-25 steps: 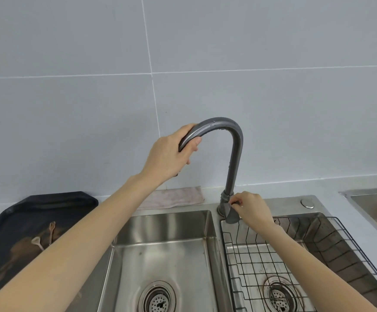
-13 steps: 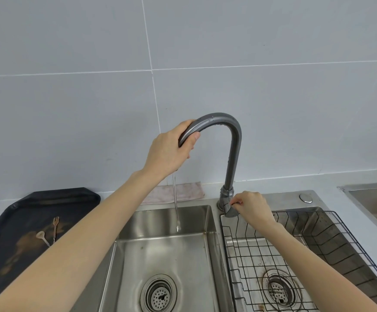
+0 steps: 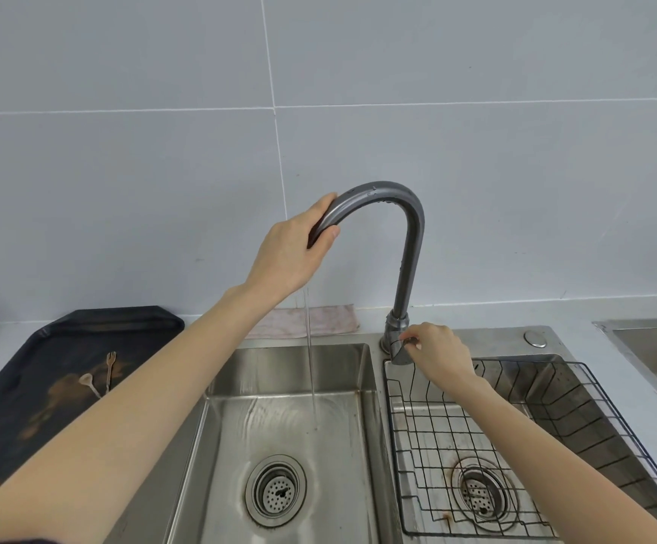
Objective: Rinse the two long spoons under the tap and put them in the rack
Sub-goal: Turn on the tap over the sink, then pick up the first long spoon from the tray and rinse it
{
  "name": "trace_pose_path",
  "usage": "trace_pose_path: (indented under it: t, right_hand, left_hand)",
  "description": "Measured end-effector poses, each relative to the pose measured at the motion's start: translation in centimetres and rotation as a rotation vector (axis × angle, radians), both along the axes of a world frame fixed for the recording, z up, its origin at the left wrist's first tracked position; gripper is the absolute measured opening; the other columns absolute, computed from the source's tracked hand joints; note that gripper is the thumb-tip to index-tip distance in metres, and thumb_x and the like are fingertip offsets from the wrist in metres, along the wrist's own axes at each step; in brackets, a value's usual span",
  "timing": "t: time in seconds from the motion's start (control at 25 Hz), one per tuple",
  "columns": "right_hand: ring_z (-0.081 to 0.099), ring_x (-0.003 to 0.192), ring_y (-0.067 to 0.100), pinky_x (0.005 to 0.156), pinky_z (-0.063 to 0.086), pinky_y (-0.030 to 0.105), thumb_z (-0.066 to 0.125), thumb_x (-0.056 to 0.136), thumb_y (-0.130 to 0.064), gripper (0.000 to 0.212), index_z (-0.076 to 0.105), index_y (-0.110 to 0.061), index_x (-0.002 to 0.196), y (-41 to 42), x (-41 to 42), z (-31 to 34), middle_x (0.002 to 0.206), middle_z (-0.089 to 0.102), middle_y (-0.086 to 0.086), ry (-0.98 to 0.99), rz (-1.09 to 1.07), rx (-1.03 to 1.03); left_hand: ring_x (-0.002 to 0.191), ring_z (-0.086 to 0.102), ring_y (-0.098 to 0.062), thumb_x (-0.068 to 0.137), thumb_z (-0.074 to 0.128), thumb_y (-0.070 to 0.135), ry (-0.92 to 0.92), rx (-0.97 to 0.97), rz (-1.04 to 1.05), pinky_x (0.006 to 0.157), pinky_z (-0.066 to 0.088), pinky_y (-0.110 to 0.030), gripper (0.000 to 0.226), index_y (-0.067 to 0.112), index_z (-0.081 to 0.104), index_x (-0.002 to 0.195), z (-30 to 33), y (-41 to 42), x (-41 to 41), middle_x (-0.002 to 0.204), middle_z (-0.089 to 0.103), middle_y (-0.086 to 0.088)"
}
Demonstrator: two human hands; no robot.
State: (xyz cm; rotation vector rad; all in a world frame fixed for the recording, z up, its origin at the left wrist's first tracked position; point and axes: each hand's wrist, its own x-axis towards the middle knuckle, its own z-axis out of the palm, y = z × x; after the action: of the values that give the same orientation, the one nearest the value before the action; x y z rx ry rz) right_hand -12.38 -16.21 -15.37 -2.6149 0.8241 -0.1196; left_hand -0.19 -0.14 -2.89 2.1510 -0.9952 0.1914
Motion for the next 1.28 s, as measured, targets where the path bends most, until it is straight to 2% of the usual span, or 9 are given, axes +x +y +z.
trace_pose_path:
  t: [0.16, 0.24, 0.32, 0.48, 0.68, 0.96, 1.08, 1.16, 1.28]
  right_hand:
    - [0.058, 0.109, 0.031, 0.084, 0.049, 0.038, 0.048, 0.091, -0.013, 0.033, 0.057, -0.018, 0.122, 1.1, -0.6, 0.7, 0.126, 0.060, 0.006, -0.039, 0.099, -0.020]
    - [0.053, 0.119, 0.028, 0.093, 0.046, 0.038, 0.051, 0.091, -0.019, 0.041, 0.049, -0.019, 0.131, 1.8, -1.0, 0.7, 0.135, 0.054, 0.005, -0.033, 0.177, -0.045]
    - [0.039, 0.134, 0.023, 0.109, 0.033, 0.039, 0.054, 0.090, -0.027, 0.053, 0.038, -0.019, 0.139, 2.5, -1.1, 0.4, 0.146, 0.042, 0.005, 0.022, 0.254, -0.088]
    - [0.010, 0.146, 0.022, 0.120, 0.010, 0.045, 0.057, 0.087, -0.039, 0.074, 0.018, -0.021, 0.146, 4.5, -1.4, 0.2, 0.157, 0.018, 0.005, 0.162, 0.313, -0.134]
    - [0.001, 0.147, 0.027, 0.118, 0.002, 0.053, 0.057, 0.086, -0.042, 0.077, 0.014, -0.024, 0.147, 8.8, -1.8, 0.5, 0.159, 0.009, 0.004, 0.242, 0.304, -0.141]
    - [0.005, 0.146, 0.024, 0.119, 0.004, 0.050, 0.055, 0.087, -0.042, 0.074, 0.015, -0.024, 0.147, 16.7, -0.5, 0.5, 0.158, 0.013, 0.004, 0.230, 0.330, -0.051]
    - [0.020, 0.143, 0.024, 0.118, 0.016, 0.045, 0.054, 0.088, -0.039, 0.067, 0.023, -0.021, 0.145, 20.7, 1.0, -0.1, 0.154, 0.026, 0.006, 0.177, 0.350, -0.014]
    - [0.035, 0.136, 0.026, 0.112, 0.028, 0.043, 0.053, 0.089, -0.035, 0.059, 0.031, -0.019, 0.141, 23.2, 2.1, -0.5, 0.148, 0.039, 0.006, 0.140, 0.363, 0.004]
    - [0.046, 0.125, 0.030, 0.102, 0.038, 0.041, 0.051, 0.091, -0.033, 0.049, 0.040, -0.018, 0.136, 26.9, 4.0, -1.3, 0.137, 0.049, 0.010, 0.137, 0.392, 0.023]
  left_hand:
    - [0.107, 0.061, -0.027, 0.093, 0.046, 0.023, 0.029, 0.020, 0.023, 0.095, 0.045, -0.034, 0.051, 0.029, 0.029, 0.141, -0.8, 1.7, -0.8, 0.117, 0.066, -0.011]
    - [0.126, 0.049, -0.022, 0.093, 0.046, 0.026, 0.011, 0.071, 0.046, 0.103, 0.038, -0.033, 0.054, 0.028, 0.025, 0.142, -1.4, 2.8, -1.2, 0.137, 0.053, -0.004]
    - [0.138, 0.033, -0.019, 0.092, 0.047, 0.029, -0.022, 0.158, 0.060, 0.112, 0.028, -0.036, 0.059, 0.024, 0.020, 0.144, -2.4, 4.0, -1.5, 0.151, 0.034, -0.001]
    - [0.146, 0.009, -0.023, 0.091, 0.045, 0.038, -0.005, 0.406, 0.129, 0.118, 0.010, -0.049, 0.068, 0.025, 0.007, 0.146, -4.4, 6.9, -2.0, 0.158, 0.008, -0.007]
    - [0.146, 0.003, -0.027, 0.089, 0.046, 0.045, 0.041, 0.592, 0.130, 0.117, 0.005, -0.050, 0.074, 0.025, 0.004, 0.146, -6.3, 11.0, -2.8, 0.158, 0.003, -0.007]
    - [0.146, 0.009, -0.025, 0.088, 0.045, 0.048, 0.127, 0.657, 0.116, 0.118, 0.011, -0.048, 0.075, 0.022, 0.006, 0.146, -8.7, 18.3, -2.2, 0.158, 0.008, -0.007]
    - [0.144, 0.017, -0.023, 0.088, 0.047, 0.047, 0.166, 0.650, 0.120, 0.118, 0.020, -0.046, 0.075, 0.021, 0.008, 0.147, -9.5, 22.0, -1.3, 0.157, 0.012, -0.007]
    - [0.141, 0.026, -0.024, 0.088, 0.048, 0.046, 0.186, 0.636, 0.127, 0.114, 0.029, -0.044, 0.075, 0.020, 0.010, 0.146, -10.0, 24.3, -0.6, 0.157, 0.017, -0.006]
    - [0.135, 0.037, -0.025, 0.089, 0.049, 0.042, 0.256, 0.628, 0.153, 0.109, 0.038, -0.042, 0.071, 0.019, 0.014, 0.146, -11.0, 27.5, 0.7, 0.155, 0.024, -0.006]
